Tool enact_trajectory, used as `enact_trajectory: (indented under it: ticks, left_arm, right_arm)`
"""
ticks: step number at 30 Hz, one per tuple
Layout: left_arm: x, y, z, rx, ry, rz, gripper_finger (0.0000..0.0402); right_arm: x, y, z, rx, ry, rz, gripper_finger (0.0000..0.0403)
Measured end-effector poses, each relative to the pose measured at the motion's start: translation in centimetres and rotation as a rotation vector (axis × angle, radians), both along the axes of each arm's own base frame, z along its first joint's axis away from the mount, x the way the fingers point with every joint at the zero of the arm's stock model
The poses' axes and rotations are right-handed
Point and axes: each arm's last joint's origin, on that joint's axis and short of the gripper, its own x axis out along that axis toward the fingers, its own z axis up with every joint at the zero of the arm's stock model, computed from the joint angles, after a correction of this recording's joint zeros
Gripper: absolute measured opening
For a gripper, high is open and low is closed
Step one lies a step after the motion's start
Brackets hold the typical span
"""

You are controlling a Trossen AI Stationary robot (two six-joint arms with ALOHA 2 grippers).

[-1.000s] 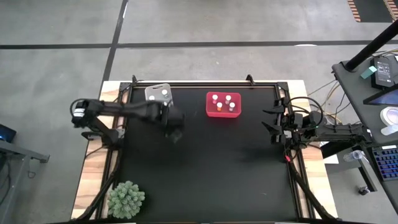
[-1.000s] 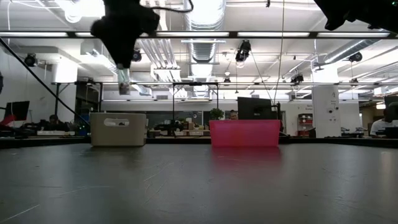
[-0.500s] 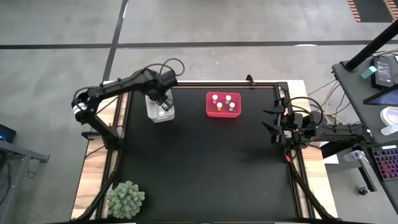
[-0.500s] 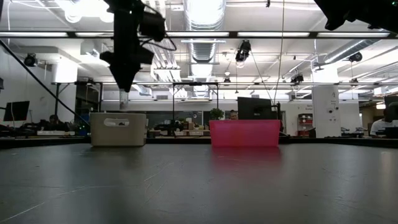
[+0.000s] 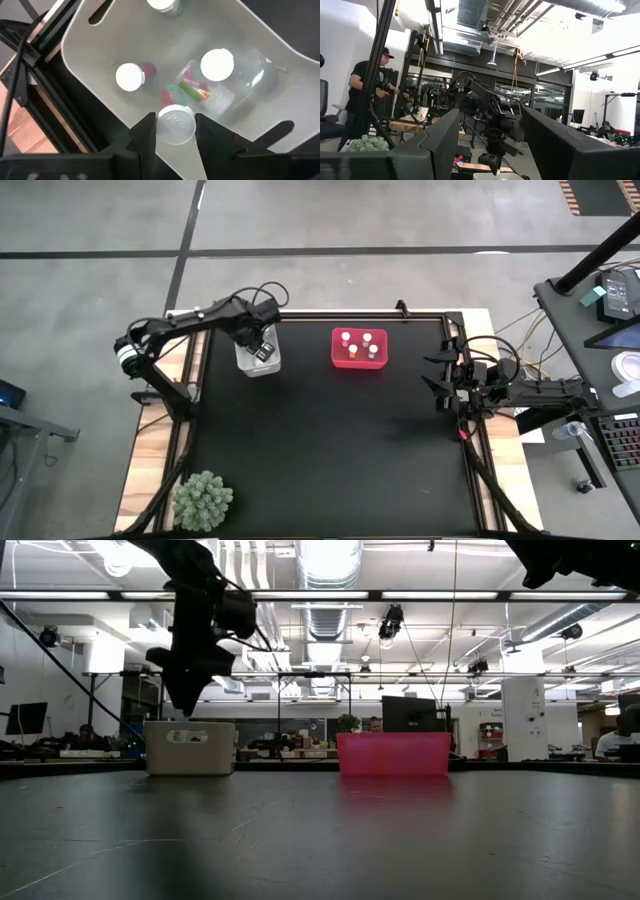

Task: Pick and place medicine bottles into bin by pill shape (circle, oval)
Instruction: Put the blue capsule bottle into the gray bin

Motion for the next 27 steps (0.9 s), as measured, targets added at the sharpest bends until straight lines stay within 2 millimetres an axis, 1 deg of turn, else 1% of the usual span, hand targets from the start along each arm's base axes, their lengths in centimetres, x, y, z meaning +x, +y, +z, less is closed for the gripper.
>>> enact_trajectory:
  ticks: [12, 27]
  left_arm:
    - [-0.3, 0.1, -2.0, -0.025, -0.023, 0.010, 0.0109]
    - [-0.3, 0.2, -2.0, -0.034, -0.041, 0.013, 0.0109]
  right_arm:
    - [0.0, 0.0, 0.0, 0.002, 0.000, 0.001, 0.0210]
    - [0.0, 0.0, 0.0, 0.002, 0.000, 0.001, 0.0210]
